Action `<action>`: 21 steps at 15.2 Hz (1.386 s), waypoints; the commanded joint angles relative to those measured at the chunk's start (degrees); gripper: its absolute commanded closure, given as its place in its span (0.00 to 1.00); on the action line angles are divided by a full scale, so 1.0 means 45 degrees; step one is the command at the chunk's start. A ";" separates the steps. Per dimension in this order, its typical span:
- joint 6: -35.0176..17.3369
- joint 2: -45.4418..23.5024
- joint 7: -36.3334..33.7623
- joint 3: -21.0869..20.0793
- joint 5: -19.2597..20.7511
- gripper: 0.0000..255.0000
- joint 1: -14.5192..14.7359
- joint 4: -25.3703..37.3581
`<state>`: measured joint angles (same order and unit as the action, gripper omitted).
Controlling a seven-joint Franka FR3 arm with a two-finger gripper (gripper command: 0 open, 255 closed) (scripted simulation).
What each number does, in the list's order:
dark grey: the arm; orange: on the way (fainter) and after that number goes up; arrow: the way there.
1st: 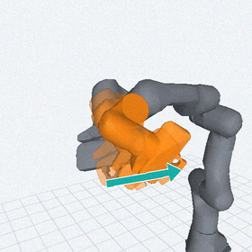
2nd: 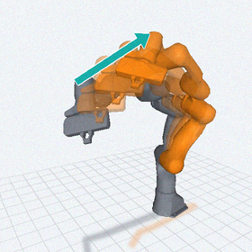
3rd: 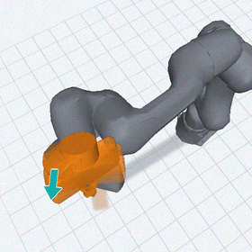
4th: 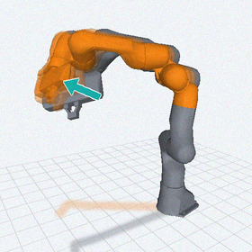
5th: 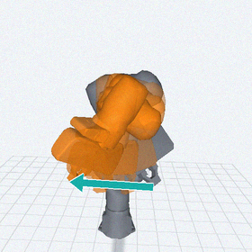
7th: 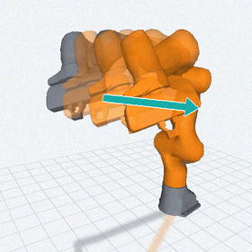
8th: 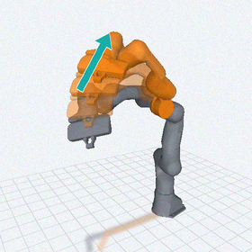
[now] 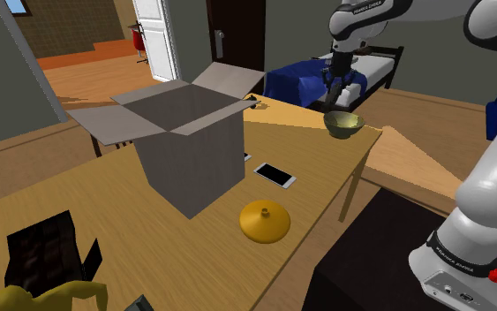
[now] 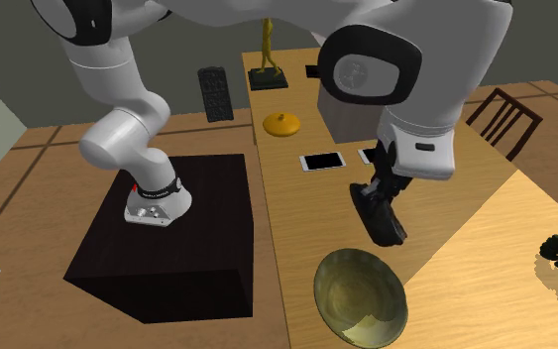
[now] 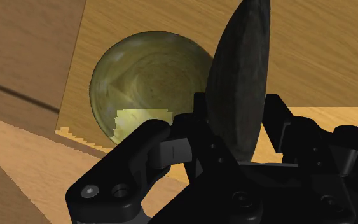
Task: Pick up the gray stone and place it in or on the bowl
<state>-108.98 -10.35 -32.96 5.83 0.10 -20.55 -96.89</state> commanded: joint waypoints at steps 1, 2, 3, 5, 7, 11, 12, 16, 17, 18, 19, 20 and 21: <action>0.0192 -0.0195 0.0566 0.0209 -0.0081 1.00 -0.0326 0.0399; 0.0300 -0.0340 0.0851 0.0313 -0.0130 1.00 -0.0499 0.0654; 0.0415 -0.0499 0.1134 0.0414 -0.0182 1.00 -0.0674 0.0927; 0.0666 -0.0856 0.1694 0.0608 -0.0298 1.00 -0.1033 0.1534; 0.1022 -0.1378 0.2376 0.0829 -0.0460 1.00 -0.1495 0.2406; 0.0350 -0.1408 0.2377 0.0814 -0.0467 1.00 -0.1488 0.1764; 0.0185 -0.1423 0.2379 0.0812 -0.0470 1.00 -0.1486 0.1614; -0.0465 -0.1512 0.2387 0.0802 -0.0490 1.00 -0.1480 0.1052; -0.0624 -0.1541 0.2390 0.0799 -0.0496 1.00 -0.1479 0.0921; -0.0783 -0.1573 0.2393 0.0796 -0.0502 1.00 -0.1479 0.0794; -0.0941 -0.1608 0.2397 0.0793 -0.0510 1.00 -0.1479 0.0670; -0.1098 -0.1645 0.2401 0.0790 -0.0517 1.00 -0.1479 0.0550; -0.1254 -0.1685 0.2405 0.0787 -0.0526 1.00 -0.1479 0.0433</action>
<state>-113.79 -17.94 -22.12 9.38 -2.26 -27.24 -94.17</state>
